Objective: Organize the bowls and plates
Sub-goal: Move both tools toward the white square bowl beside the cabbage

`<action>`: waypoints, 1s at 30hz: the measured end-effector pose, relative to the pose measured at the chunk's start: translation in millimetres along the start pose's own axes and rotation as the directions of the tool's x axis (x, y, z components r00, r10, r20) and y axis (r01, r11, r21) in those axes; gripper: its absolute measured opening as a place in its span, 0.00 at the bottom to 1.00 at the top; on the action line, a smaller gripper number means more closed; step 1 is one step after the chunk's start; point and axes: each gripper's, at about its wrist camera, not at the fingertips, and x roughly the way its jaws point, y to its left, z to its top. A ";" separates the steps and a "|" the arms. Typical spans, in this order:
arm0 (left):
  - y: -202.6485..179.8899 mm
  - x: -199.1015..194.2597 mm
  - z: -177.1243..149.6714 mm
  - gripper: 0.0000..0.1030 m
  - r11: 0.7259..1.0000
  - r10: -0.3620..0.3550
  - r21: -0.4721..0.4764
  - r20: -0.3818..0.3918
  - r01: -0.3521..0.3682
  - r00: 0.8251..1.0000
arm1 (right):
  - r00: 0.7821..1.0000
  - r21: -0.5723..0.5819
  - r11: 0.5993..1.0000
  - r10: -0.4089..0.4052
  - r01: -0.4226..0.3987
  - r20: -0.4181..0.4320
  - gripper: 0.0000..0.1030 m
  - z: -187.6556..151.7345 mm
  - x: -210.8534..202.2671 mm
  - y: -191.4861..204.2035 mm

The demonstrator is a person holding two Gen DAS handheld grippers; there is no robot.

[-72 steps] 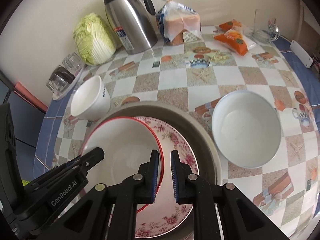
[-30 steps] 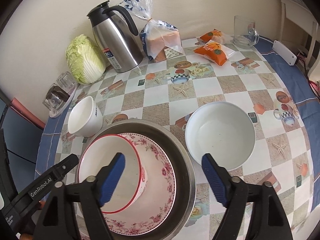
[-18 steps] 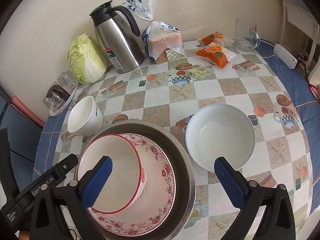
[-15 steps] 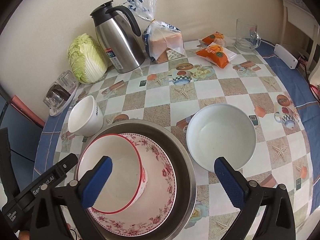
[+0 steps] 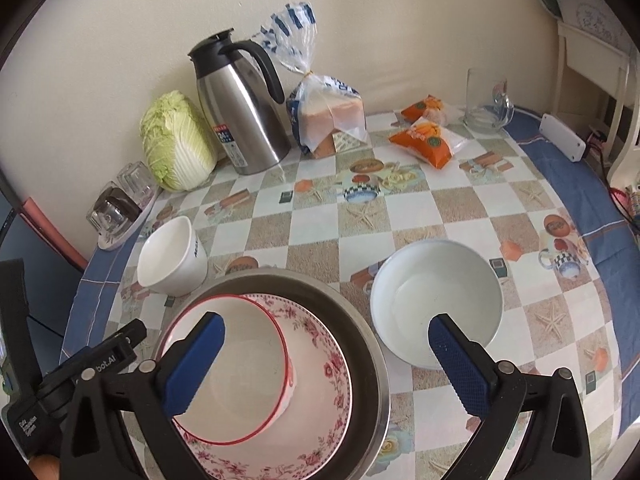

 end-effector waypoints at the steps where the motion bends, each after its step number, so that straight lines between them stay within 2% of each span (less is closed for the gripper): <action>1: 2.4 0.8 2.2 0.98 1.000 0.004 -0.006 0.004 -0.004 1.000 | 1.000 -0.005 1.000 0.002 -0.002 0.006 1.00 0.1 -0.6 1.3; 18: 36.5 16.5 29.6 0.98 0.997 0.047 -0.067 0.053 -0.043 0.997 | 1.000 -0.043 0.999 -0.018 0.017 -0.016 1.00 -6.4 11.8 17.6; 26: 51.0 37.0 42.5 0.98 0.996 0.037 -0.087 0.025 -0.035 0.999 | 0.999 -0.049 0.998 -0.043 0.042 -0.029 1.00 -7.6 18.5 19.3; 30: 53.0 45.7 46.8 0.98 0.995 0.000 -0.096 0.019 0.002 1.000 | 0.997 -0.046 0.997 -0.063 0.061 -0.038 1.00 -5.6 22.5 18.8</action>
